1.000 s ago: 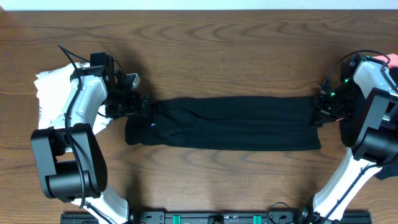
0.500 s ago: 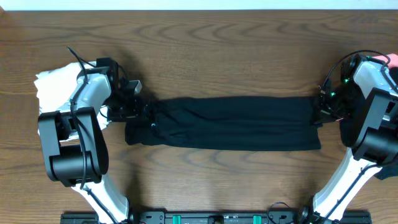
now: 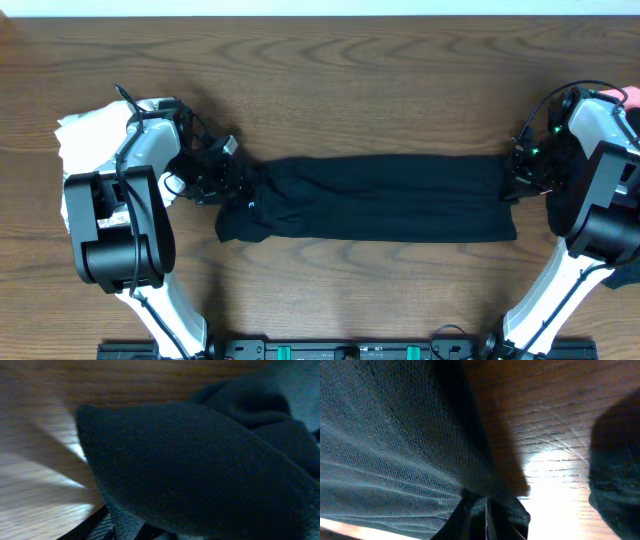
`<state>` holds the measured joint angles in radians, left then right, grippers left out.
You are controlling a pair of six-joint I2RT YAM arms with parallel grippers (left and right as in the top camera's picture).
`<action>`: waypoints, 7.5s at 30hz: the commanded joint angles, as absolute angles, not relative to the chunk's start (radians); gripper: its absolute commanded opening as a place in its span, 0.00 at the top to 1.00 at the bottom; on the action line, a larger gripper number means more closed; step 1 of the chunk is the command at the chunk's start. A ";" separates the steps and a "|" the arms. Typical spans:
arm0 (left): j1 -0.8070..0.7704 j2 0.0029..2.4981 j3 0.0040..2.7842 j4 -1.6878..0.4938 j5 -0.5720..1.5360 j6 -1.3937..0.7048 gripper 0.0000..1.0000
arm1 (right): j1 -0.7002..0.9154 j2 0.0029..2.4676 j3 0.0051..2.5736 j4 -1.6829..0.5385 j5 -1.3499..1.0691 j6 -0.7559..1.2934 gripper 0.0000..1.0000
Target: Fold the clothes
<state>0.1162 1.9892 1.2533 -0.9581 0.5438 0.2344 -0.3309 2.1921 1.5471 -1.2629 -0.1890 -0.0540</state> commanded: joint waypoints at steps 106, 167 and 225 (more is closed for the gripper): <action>0.126 1.973 1.195 -0.944 0.586 0.303 0.19 | -0.339 2.178 1.534 -1.245 -0.191 -0.038 0.88; 0.137 1.533 1.288 -0.937 -0.010 -0.057 0.93 | -0.341 1.777 1.565 -1.255 -0.296 -0.059 0.93; -0.447 1.624 1.301 -0.754 -0.017 -0.309 0.63 | -0.339 1.778 1.562 -1.297 -0.296 -0.057 0.93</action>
<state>-0.4847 1.6985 1.2594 -0.7612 0.0036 -0.3107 -0.3328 1.7996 1.5547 -1.2991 -0.2848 -0.0689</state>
